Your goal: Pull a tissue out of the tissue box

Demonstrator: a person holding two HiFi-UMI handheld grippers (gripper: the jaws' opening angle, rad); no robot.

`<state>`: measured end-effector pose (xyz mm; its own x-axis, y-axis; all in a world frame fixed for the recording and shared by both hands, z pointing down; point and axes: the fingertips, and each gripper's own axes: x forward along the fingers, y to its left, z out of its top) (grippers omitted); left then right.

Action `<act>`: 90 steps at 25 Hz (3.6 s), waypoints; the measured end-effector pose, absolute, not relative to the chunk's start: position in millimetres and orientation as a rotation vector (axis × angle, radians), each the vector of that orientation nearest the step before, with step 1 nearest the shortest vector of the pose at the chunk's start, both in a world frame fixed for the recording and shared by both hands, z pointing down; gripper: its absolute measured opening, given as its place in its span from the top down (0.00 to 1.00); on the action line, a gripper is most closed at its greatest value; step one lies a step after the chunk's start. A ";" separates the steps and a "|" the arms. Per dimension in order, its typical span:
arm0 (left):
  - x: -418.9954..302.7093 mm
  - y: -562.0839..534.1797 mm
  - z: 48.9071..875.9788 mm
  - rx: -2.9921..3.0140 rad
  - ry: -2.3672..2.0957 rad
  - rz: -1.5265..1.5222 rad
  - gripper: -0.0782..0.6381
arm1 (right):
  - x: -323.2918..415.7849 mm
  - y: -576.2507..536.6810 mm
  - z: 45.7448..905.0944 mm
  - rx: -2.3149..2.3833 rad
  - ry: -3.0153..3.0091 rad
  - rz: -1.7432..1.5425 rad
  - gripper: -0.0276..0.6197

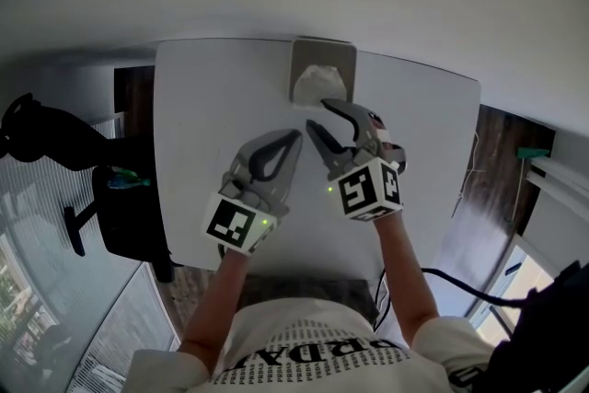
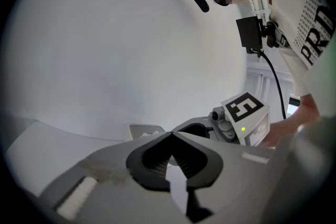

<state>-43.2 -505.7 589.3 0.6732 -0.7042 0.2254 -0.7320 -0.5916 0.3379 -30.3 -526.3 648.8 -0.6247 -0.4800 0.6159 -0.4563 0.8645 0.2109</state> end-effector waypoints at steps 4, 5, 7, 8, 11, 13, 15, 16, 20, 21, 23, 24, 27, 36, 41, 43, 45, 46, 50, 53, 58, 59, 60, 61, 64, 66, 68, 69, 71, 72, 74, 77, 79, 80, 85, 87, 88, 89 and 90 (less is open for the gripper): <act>-46.1 -512.2 598.4 2.469 -1.135 0.096 0.90 | -30.8 -530.0 657.0 0.672 -2.322 -0.039 0.70; -46.5 -512.8 601.3 2.471 -1.131 0.104 0.90 | -30.6 -530.8 659.6 0.670 -2.317 -0.037 0.70; -47.6 -511.0 608.4 2.484 -1.113 0.142 0.90 | -30.9 -532.2 663.7 0.675 -2.314 -0.028 0.70; -47.9 -510.3 610.6 2.487 -1.106 0.153 0.90 | -31.2 -533.1 665.2 0.680 -2.314 -0.025 0.70; -46.7 -512.7 609.6 2.465 -1.117 0.117 0.90 | -29.8 -536.9 667.9 0.699 -2.315 -0.030 0.70; -46.0 -513.0 608.7 2.449 -1.122 0.098 0.90 | -28.1 -539.9 667.3 0.719 -2.315 -0.029 0.74; -45.7 -511.5 608.9 2.446 -1.119 0.097 0.90 | -27.1 -540.9 666.6 0.725 -2.316 -0.030 0.76; -45.3 -510.9 609.1 2.445 -1.118 0.097 0.90 | -27.2 -541.1 666.2 0.726 -2.317 -0.028 0.76; -43.7 -510.1 611.8 2.441 -1.109 0.099 0.90 | -26.1 -542.4 667.9 0.729 -2.312 -0.039 0.78; -43.6 -509.8 612.3 2.437 -1.108 0.098 0.90 | -25.8 -542.2 668.2 0.729 -2.311 -0.045 0.79; -43.9 -509.2 612.2 2.435 -1.107 0.097 0.90 | -25.9 -541.0 667.7 0.729 -2.315 -0.053 0.82; -44.4 -508.8 612.2 2.441 -1.105 0.101 0.90 | -26.4 -540.3 667.0 0.732 -2.322 -0.054 0.84; -46.7 -505.6 614.9 2.465 -1.089 0.143 0.90 | -27.8 -539.9 664.0 0.751 -2.342 -0.029 0.86; -44.9 -500.2 605.8 2.477 -1.084 0.136 0.90 | -30.4 -529.7 653.1 0.752 -2.393 0.099 0.95; -42.3 -497.1 597.9 2.490 -1.082 0.130 0.90 | -28.1 -529.8 647.4 0.761 -2.399 0.105 0.95; -42.3 -496.7 596.2 2.491 -1.084 0.129 0.90 | -29.3 -529.1 646.5 0.761 -2.403 0.109 0.95; -42.7 -496.2 594.6 2.491 -1.086 0.128 0.90 | -30.5 -526.7 646.5 0.757 -2.408 0.122 0.95; -42.9 -496.1 593.3 2.493 -1.087 0.127 0.90 | -30.4 -525.7 646.3 0.755 -2.408 0.127 0.95; -45.2 -497.1 585.3 2.510 -1.092 0.123 0.90 | -30.7 -524.8 639.8 0.751 -2.408 0.134 0.95; -46.8 -495.3 576.9 2.518 -1.094 0.119 0.90 | -31.6 -520.4 632.1 0.746 -2.412 0.169 0.95; -48.2 -488.9 557.6 2.549 -1.096 0.106 0.90 | -30.7 -514.2 612.6 0.746 -2.416 0.178 0.95; -49.2 -485.9 553.8 2.554 -1.095 0.107 0.90 | -30.5 -511.6 610.1 0.751 -2.417 0.186 0.95; -50.2 -482.3 549.9 2.559 -1.094 0.108 0.90 | -30.1 -508.7 607.5 0.758 -2.418 0.201 0.95; -51.0 -478.5 545.5 2.564 -1.094 0.110 0.90 | -29.5 -506.1 605.0 0.765 -2.421 0.221 0.95; -52.8 -464.5 531.2 2.584 -1.092 0.117 0.90 | -27.4 -496.9 597.0 0.784 -2.435 0.283 0.95; -53.8 -454.2 521.8 2.594 -1.094 0.120 0.90 | -26.4 -489.5 590.0 0.793 -2.445 0.311 0.95; -55.0 -445.5 513.2 2.602 -1.100 0.118 0.90 | -26.7 -482.8 582.2 0.799 -2.454 0.326 0.95; -55.5 -441.6 509.0 2.606 -1.102 0.116 0.90 | -27.6 -479.8 578.1 0.801 -2.459 0.331 0.95; -54.8 -433.9 501.0 2.623 -1.095 0.111 0.90 | -28.9 -473.9 569.3 0.804 -2.467 0.335 0.95; -53.7 -429.5 497.1 2.636 -1.087 0.108 0.90 | -29.2 -470.4 564.5 0.804 -2.468 0.331 0.95; -51.9 -419.6 489.7 2.650 -1.075 0.105 0.90 | -29.3 -461.2 554.6 0.801 -2.466 0.318 0.95; -51.1 -403.5 480.4 2.643 -1.074 0.106 0.90 | -28.5 -444.4 539.1 0.803 -2.481 0.316 0.95; -49.6 -394.6 474.5 2.653 -1.072 0.105 0.90 | -27.2 -433.7 528.0 0.814 -2.508 0.325 0.95; -48.6 -390.2 471.2 2.658 -1.070 0.101 0.90 | -26.4 -427.7 522.9 0.819 -2.523 0.330 0.95; -44.4 -364.7 455.3 2.678 -1.050 0.087 0.90 | -25.4 -389.9 499.9 0.840 -2.561 0.325 0.95; -42.5 -356.7 447.4 2.687 -1.038 0.087 0.90 | -27.3 -378.1 483.1 0.855 -2.593 0.319 0.95; -41.7 -352.2 442.3 2.692 -1.033 0.085 0.90 | -27.8 -372.3 474.8 0.864 -2.609 0.324 0.95; -40.8 -347.8 436.6 2.699 -1.028 0.083 0.90 | -27.3 -367.0 467.9 0.875 -2.626 0.331 0.95; -39.6 -343.7 430.6 2.708 -1.023 0.080 0.90 | -26.1 -362.5 461.5 0.888 -2.646 0.338 0.95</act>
